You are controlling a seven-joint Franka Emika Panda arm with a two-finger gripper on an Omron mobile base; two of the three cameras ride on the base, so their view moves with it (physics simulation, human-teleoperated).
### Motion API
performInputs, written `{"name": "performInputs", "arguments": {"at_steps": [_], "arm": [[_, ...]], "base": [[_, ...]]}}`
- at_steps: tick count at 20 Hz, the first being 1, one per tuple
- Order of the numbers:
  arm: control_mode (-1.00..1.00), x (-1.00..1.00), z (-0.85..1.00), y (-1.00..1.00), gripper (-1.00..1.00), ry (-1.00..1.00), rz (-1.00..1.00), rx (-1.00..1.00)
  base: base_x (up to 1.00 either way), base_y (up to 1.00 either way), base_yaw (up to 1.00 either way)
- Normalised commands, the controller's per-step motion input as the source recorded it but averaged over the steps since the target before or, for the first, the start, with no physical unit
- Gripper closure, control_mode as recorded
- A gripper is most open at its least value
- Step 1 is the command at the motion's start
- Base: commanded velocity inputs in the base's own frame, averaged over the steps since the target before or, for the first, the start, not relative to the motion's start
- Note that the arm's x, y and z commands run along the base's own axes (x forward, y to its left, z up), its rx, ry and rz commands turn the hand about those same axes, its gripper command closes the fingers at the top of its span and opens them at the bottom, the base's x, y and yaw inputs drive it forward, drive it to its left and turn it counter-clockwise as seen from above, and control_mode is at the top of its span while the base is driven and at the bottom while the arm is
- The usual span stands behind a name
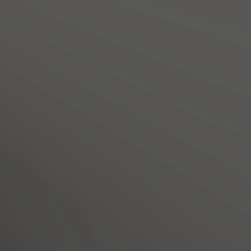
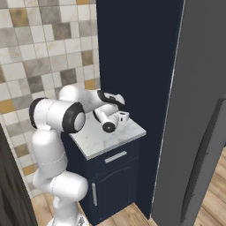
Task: Take the bottled waters from the counter and place them in the freezer to freeze. Close the freezer door after placing the bottles.
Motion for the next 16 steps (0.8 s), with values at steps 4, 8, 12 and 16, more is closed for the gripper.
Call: {"name": "performInputs", "arguments": {"at_steps": [4, 8, 12, 16], "arm": [[-1.0, 0.11, -0.08, 0.0, -1.0, 0.0, 0.0, 0.0], [-1.0, 0.15, -0.09, 0.0, -1.0, 0.0, 0.0, 0.0], [-1.0, 0.18, -0.11, 0.0, -1.0, 0.0, 0.0, 0.0], [-1.0, 0.19, -0.1, 0.0, -1.0, 0.0, 0.0, 0.0]], "base": [[0.0, 0.0, 0.0], [0.0, 0.0, 0.0], [0.0, 0.0, 0.0], [0.0, 0.0, 0.0]]}}
